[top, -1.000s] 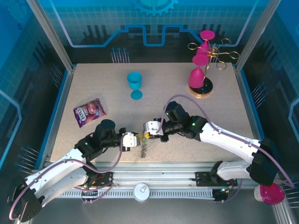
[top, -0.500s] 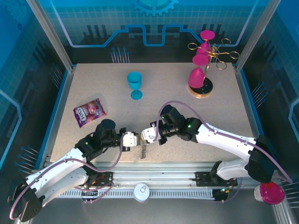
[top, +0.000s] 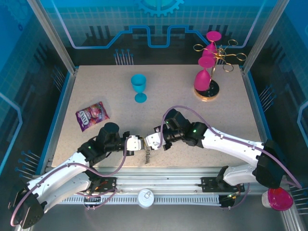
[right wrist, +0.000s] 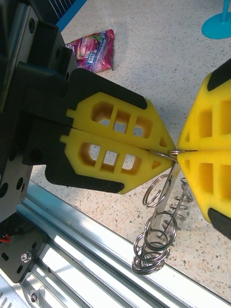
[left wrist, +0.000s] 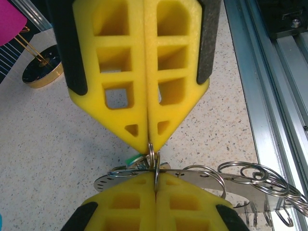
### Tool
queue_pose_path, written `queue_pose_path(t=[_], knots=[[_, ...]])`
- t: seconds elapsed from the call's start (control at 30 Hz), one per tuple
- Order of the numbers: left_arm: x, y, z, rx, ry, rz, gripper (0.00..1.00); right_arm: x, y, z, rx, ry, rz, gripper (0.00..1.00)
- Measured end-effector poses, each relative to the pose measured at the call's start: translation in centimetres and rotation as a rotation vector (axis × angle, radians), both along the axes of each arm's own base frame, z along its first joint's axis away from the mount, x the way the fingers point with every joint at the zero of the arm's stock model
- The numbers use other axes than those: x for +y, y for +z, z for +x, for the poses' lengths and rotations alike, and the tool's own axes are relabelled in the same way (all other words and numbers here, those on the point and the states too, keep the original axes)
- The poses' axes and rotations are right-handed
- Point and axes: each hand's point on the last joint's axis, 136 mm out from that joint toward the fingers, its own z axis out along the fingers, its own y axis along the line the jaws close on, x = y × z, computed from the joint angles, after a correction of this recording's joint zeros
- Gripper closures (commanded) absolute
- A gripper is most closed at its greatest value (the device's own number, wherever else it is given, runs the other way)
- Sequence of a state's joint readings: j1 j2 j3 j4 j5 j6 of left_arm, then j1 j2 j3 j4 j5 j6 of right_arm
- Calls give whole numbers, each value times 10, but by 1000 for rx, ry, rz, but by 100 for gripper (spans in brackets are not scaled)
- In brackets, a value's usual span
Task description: Put the keys on the keyring
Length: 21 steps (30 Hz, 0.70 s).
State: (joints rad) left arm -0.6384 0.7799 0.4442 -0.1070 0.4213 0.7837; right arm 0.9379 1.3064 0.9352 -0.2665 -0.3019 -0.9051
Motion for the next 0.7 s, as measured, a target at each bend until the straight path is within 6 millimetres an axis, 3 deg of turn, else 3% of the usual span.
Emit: queue_pose_path(t=[0.7], knots=[[4, -9, 4, 100, 31, 31, 100, 2, -9, 1, -232, 41, -62, 100]])
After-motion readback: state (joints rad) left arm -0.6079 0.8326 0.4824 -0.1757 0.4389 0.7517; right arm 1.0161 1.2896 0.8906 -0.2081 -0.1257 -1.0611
